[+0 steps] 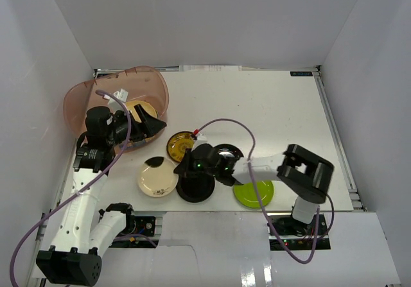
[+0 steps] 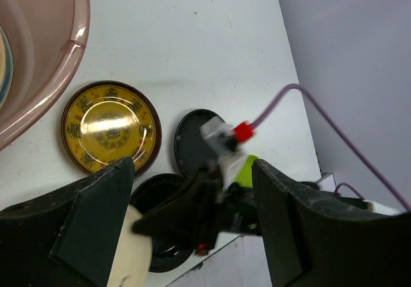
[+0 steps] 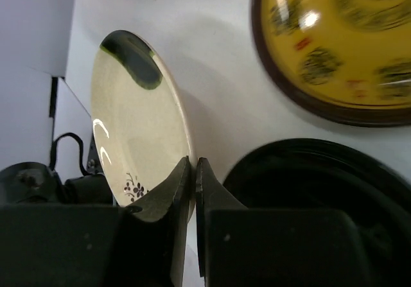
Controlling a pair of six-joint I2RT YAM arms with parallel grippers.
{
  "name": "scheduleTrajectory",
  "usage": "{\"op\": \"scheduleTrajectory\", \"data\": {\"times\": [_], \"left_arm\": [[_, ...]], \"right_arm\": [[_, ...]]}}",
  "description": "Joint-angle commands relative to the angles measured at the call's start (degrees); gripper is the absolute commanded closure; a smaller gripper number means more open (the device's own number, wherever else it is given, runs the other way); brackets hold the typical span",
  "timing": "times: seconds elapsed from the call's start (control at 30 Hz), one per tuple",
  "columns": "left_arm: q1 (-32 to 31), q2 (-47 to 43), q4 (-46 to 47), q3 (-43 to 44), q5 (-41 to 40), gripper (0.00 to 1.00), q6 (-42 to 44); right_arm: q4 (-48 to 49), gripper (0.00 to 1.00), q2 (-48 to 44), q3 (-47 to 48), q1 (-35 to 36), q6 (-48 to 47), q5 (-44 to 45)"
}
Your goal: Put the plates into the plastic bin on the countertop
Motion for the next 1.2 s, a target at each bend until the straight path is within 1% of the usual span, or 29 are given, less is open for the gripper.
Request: {"op": "scheduleTrajectory", "data": {"times": [0.0,0.03,0.07,0.13,0.17,0.2,0.23,0.3,0.33,0.37,0.4,0.43,0.47,0.53,0.57,0.6,0.63,0.67,0.7,0.73,0.8,0.83,0.97,1.1,1.17], "left_arm": [[-0.25,-2.34,-2.22,-1.29,-3.57,0.18,0.03],[-0.25,-3.30,-2.14,-1.99,-7.50,0.22,-0.50],[-0.25,-3.66,-2.14,-2.60,-9.02,0.23,-1.81],[-0.34,-4.45,-1.70,-4.35,-11.22,0.27,-3.31],[-0.43,-4.54,-1.18,-5.24,-12.80,0.28,-4.10],[-0.52,-4.80,-0.74,-6.20,-13.60,0.31,-6.19],[-0.52,-5.41,0.05,-8.39,-14.47,0.34,-7.52],[-1.13,-6.47,2.94,-11.21,-16.41,0.37,-11.46],[-1.48,-6.82,3.83,-12.62,-16.85,0.39,-12.71],[-2.88,-7.00,4.45,-14.98,-17.99,0.42,-13.85],[-4.02,-6.83,5.15,-16.13,-18.78,0.42,-15.08],[-6.73,-6.48,6.55,-17.28,-19.92,0.43,-17.09],[-8.24,-5.52,7.17,-19.20,-21.24,0.43,-18.07],[-11.31,-4.37,10.06,-21.41,-25.28,0.43,-20.09],[-14.29,-3.84,11.38,-22.46,-26.77,0.43,-22.02],[-16.93,-3.23,14.88,-24.82,-29.66,0.43,-24.30],[-16.95,-2.96,17.00,-26.24,-31.08,0.43,-24.32],[-19.22,-2.61,19.20,-27.56,-33.01,0.43,-26.06],[-20.28,-1.22,21.22,-30.01,-34.59,0.43,-27.12],[-21.25,-0.24,24.37,-30.99,-37.13,0.43,-28.35],[-23.54,2.13,27.64,-32.48,-39.52,0.43,-30.47],[-24.85,4.84,31.22,-33.54,-42.75,0.43,-30.91],[-26.71,12.58,37.58,-34.78,-48.30,0.42,-33.81],[-27.06,19.09,43.55,-34.78,-49.46,0.43,-35.04],[-27.24,22.24,44.18,-34.08,-50.08,0.46,-35.13]], "right_arm": [[6.76,0.92,-12.80,-6.88,-5.09,-1.74,2.36],[6.76,0.92,-17.96,-8.99,-7.45,-2.27,2.19],[6.41,0.92,-20.71,-13.01,-8.87,-3.06,1.84],[4.66,0.92,-25.81,-16.38,-11.68,-4.37,1.92],[3.35,0.92,-30.62,-19.00,-14.31,-5.34,2.97],[-0.24,0.92,-32.84,-19.99,-15.64,-7.61,3.76],[-1.92,0.92,-37.22,-20.95,-18.44,-8.77,4.38],[-5.70,0.92,-41.28,-23.58,-21.70,-11.92,4.91],[-6.59,0.92,-45.22,-24.56,-25.20,-12.64,4.65],[-7.30,0.92,-47.00,-25.26,-27.23,-13.25,2.91],[-7.82,0.92,-48.58,-26.31,-29.17,-13.96,1.85],[-9.05,0.92,-51.12,-26.58,-32.93,-15.09,0.53],[-9.41,0.92,-52.02,-26.67,-34.88,-15.89,-2.61],[-10.37,0.92,-53.42,-26.41,-39.27,-17.12,-4.92],[-10.81,0.92,-53.69,-26.59,-40.25,-18.00,-6.76],[-10.82,0.92,-54.04,-27.20,-41.83,-18.35,-7.30],[-10.82,0.92,-54.05,-27.55,-42.54,-18.36,-8.17],[-10.73,0.92,-54.22,-27.82,-43.16,-18.36,-10.18],[-10.64,0.92,-54.31,-28.08,-43.68,-18.27,-11.07],[-10.56,0.92,-54.40,-28.52,-44.73,-18.36,-11.78],[-10.55,0.92,-54.75,-28.70,-45.53,-18.53,-13.97],[-10.55,0.92,-55.27,-28.78,-46.32,-18.71,-14.50],[-10.90,0.92,-56.68,-29.40,-47.03,-19.50,-14.60],[-11.87,0.92,-56.95,-29.22,-47.56,-20.20,-15.91],[-11.87,0.92,-56.95,-29.22,-47.82,-20.20,-16.00]]}}
